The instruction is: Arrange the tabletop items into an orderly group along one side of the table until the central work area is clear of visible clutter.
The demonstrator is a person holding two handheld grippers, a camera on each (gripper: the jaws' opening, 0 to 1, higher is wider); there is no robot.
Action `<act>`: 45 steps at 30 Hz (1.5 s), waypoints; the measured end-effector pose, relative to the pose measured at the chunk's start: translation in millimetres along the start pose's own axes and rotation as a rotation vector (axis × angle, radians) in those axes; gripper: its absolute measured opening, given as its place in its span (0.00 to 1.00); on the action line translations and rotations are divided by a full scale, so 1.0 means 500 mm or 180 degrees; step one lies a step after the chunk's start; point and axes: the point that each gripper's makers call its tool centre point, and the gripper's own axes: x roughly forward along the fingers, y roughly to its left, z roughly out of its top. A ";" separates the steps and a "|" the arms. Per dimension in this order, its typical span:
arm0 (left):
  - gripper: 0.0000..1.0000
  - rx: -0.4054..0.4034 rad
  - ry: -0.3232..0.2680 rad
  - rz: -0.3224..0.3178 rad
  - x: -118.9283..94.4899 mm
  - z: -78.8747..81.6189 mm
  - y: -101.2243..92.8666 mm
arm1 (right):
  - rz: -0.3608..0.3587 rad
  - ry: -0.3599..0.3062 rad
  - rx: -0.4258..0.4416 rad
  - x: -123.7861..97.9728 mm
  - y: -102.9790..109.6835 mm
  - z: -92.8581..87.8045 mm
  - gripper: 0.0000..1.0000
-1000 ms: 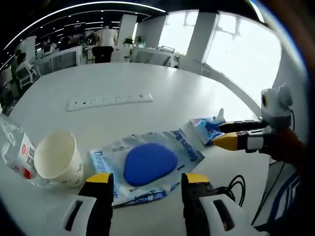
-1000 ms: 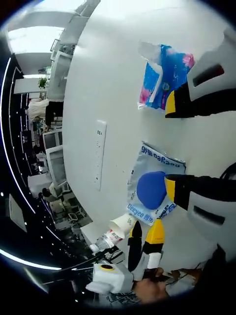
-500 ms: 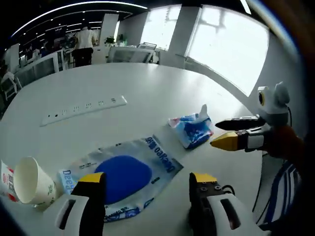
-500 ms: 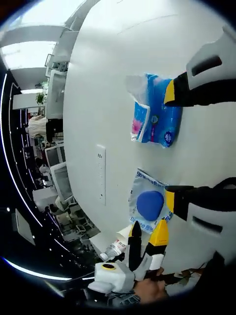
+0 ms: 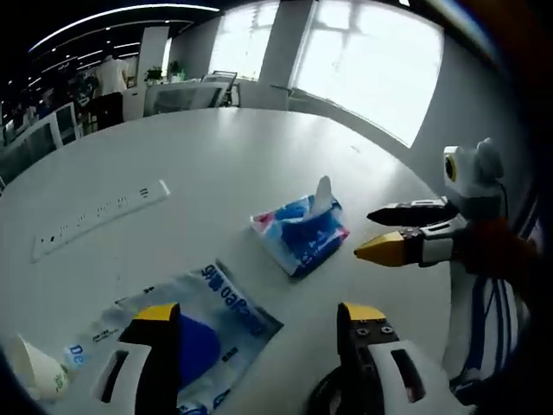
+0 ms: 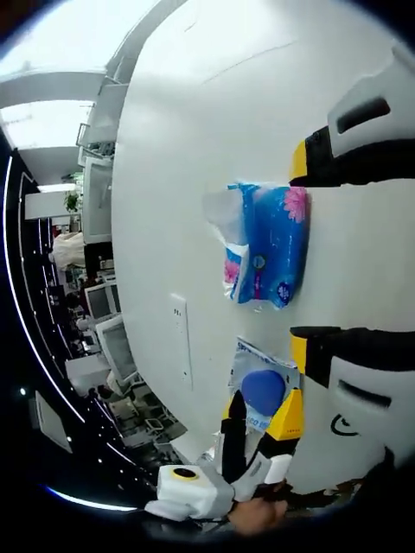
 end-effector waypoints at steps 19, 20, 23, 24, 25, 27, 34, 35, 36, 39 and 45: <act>0.37 -0.0045 -0.0047 -0.0522 0.108 0.050 -0.070 | -0.0351 -0.0083 -0.0048 0.038 -0.073 -0.002 0.29; 0.35 -0.0064 -0.0042 -0.0518 0.113 0.051 -0.067 | -0.0363 -0.0100 -0.0024 0.041 -0.076 -0.001 0.28; 0.31 -0.0085 -0.0031 -0.0502 0.124 0.055 -0.062 | -0.0425 -0.0120 -0.0008 0.044 -0.086 -0.001 0.23; 0.30 -0.0096 -0.0021 -0.0505 0.129 0.057 -0.062 | -0.0434 -0.0130 0.0010 0.049 -0.093 0.000 0.21; 0.29 -0.0104 0.0001 -0.0500 0.131 0.056 -0.062 | -0.0441 -0.0131 0.0023 0.052 -0.096 -0.001 0.20; 0.27 -0.0113 0.0046 -0.0493 0.139 0.054 -0.060 | -0.0476 -0.0117 0.0048 0.057 -0.105 -0.003 0.18; 0.22 -0.0131 0.0148 -0.0431 0.162 0.051 -0.052 | -0.0530 -0.0157 0.0052 0.075 -0.118 0.006 0.12; 0.22 -0.0148 0.0165 -0.0411 0.165 0.049 -0.049 | -0.0534 -0.0159 0.0051 0.078 -0.119 0.005 0.11; 0.21 -0.0148 0.0167 -0.0393 0.167 0.049 -0.047 | -0.0544 -0.0154 0.0048 0.078 -0.119 0.004 0.08; 0.18 -0.0156 0.0173 -0.0379 0.169 0.047 -0.042 | -0.0565 -0.0156 0.0064 0.082 -0.120 0.000 0.02; 0.07 -0.0112 0.0154 -0.0410 0.173 0.043 -0.037 | -0.0553 -0.0135 0.0058 0.083 -0.119 -0.006 0.00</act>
